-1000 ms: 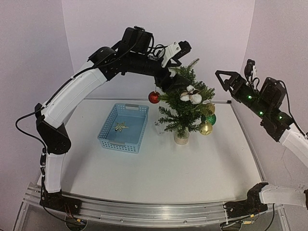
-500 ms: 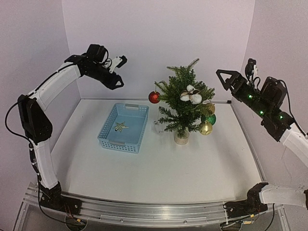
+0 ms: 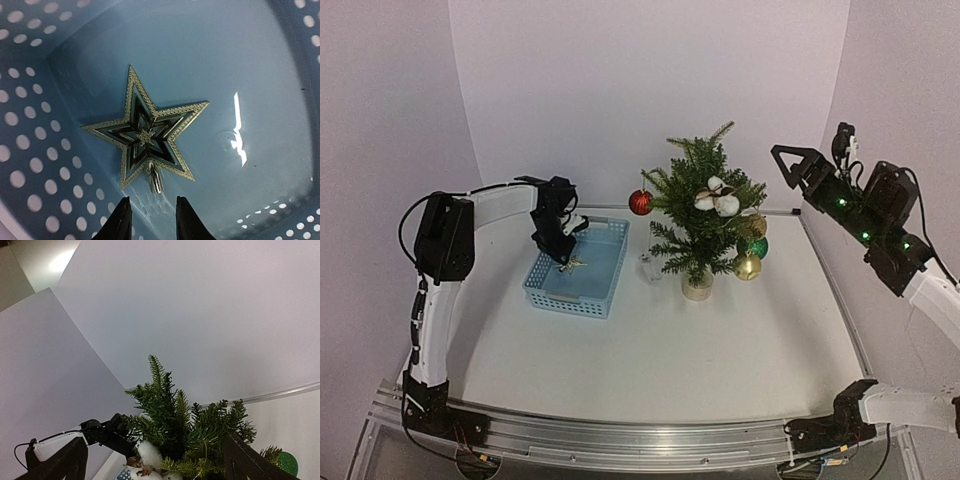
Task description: Decorate the small christmas tree
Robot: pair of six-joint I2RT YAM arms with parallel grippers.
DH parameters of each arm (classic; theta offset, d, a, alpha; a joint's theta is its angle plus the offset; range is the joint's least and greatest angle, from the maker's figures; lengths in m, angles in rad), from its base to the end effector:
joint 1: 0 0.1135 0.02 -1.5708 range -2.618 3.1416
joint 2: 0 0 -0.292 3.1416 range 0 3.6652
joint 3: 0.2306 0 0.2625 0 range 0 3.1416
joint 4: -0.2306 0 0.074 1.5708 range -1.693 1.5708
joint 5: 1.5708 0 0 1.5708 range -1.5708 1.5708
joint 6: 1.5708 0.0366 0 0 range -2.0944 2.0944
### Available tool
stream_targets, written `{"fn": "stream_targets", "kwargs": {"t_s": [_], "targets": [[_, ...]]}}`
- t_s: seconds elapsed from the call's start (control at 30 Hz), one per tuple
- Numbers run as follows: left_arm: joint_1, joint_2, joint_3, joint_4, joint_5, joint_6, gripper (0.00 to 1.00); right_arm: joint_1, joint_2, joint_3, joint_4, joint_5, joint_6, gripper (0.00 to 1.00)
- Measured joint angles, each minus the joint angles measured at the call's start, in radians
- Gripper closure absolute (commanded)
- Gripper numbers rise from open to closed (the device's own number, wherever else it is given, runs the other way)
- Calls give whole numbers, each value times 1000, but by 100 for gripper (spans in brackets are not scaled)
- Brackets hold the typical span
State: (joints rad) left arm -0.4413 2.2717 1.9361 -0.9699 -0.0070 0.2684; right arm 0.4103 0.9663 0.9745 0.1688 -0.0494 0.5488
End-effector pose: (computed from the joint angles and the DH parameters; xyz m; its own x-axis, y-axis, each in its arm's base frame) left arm 0.4507 -0.2126 0.2024 -0.7285 0.6374 -0.2510 0.6416 0.7632 0.0760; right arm 0.1991 0.0886 0.4353 -0.0933 0.5276 -0.8444 -0.4621 0.7282 0.5061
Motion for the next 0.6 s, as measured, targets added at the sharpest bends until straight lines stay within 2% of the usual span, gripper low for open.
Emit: {"fn": "stream_targets", "kwargs": {"t_s": [0.17, 0.6], "targets": [[-20, 53, 10, -2, -52, -5, 70, 0, -6, -10, -2, 2, 0, 7], [-34, 59, 25, -36, -99, -41, 68, 0, -9, -16, -5, 2, 0, 7]]}}
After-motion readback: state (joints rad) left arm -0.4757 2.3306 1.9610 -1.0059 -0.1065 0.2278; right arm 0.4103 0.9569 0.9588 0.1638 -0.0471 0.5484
